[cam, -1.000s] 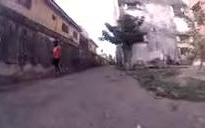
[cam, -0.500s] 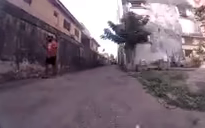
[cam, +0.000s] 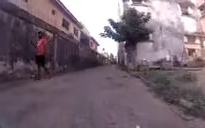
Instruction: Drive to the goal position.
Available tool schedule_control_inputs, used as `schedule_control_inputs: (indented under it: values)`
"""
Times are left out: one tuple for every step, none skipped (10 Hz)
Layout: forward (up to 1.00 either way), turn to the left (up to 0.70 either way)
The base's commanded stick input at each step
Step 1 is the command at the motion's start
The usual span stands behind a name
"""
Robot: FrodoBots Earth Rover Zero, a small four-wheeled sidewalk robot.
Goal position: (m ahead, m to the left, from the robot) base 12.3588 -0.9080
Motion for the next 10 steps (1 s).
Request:
schedule_control_inputs:
  values:
    - [0.65,0.00]
    - [0.65,0.00]
    - [0.65,0.00]
    - [0.65,0.00]
    - [0.65,0.00]
    - [0.65,0.00]
    - [0.65,0.00]
    - [0.65,0.00]
    - [0.65,0.00]
    - [0.65,0.00]
